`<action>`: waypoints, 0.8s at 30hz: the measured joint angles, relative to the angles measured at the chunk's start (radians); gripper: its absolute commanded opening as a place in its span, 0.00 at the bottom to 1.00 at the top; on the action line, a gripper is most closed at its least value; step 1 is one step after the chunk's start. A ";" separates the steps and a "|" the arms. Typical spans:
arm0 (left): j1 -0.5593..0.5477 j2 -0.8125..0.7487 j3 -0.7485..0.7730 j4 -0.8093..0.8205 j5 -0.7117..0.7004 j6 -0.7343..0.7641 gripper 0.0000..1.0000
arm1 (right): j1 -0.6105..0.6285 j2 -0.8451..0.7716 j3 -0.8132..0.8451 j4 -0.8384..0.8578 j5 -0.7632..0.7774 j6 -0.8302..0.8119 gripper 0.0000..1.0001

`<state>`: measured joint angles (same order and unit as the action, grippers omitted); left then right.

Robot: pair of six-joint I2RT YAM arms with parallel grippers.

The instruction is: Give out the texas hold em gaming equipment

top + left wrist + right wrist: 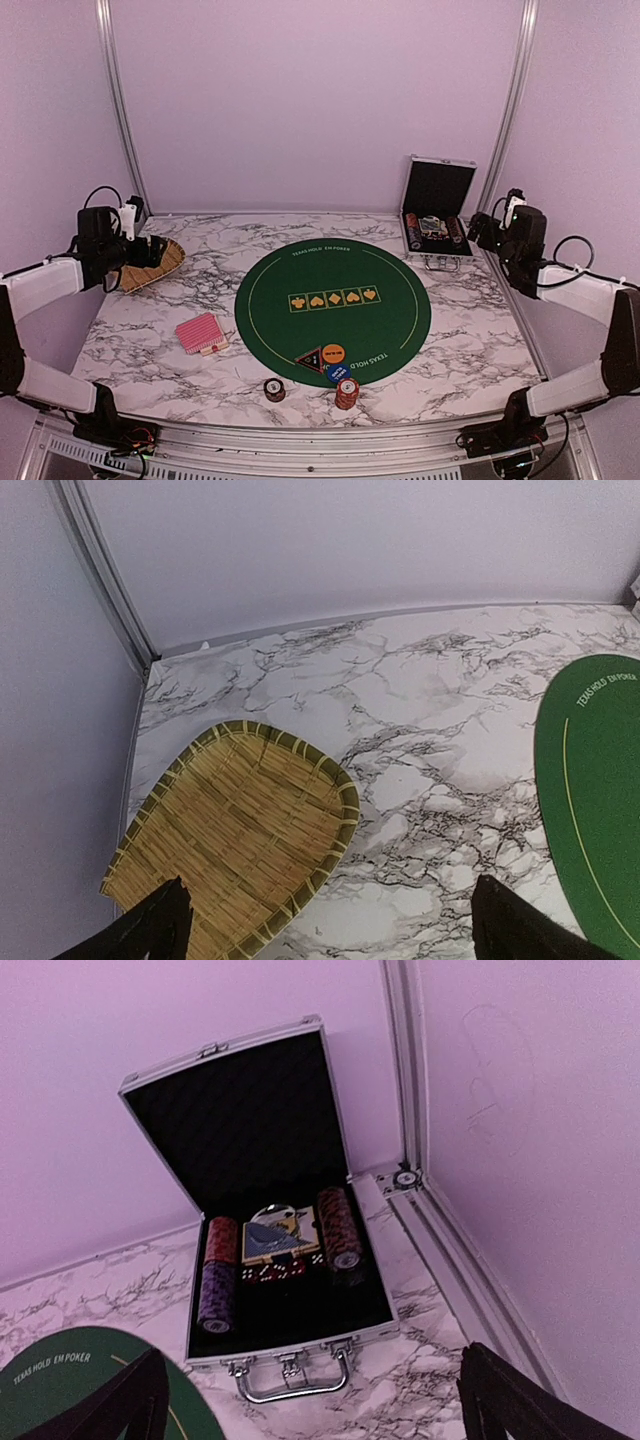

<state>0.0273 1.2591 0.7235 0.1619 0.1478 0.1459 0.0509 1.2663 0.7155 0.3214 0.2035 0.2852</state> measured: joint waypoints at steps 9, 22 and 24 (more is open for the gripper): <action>0.015 -0.060 0.050 -0.259 -0.022 0.055 0.99 | 0.302 0.062 0.050 -0.175 -0.042 -0.023 0.99; 0.016 -0.176 0.051 -0.463 0.061 0.091 0.99 | 0.727 0.377 0.372 -0.349 -0.011 -0.081 0.99; 0.016 -0.191 0.051 -0.489 0.072 0.100 0.99 | 0.775 0.431 0.416 -0.368 -0.012 -0.086 0.99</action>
<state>0.0433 1.0679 0.7746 -0.3275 0.2203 0.2455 0.8261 1.6970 1.1313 -0.0463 0.1917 0.1989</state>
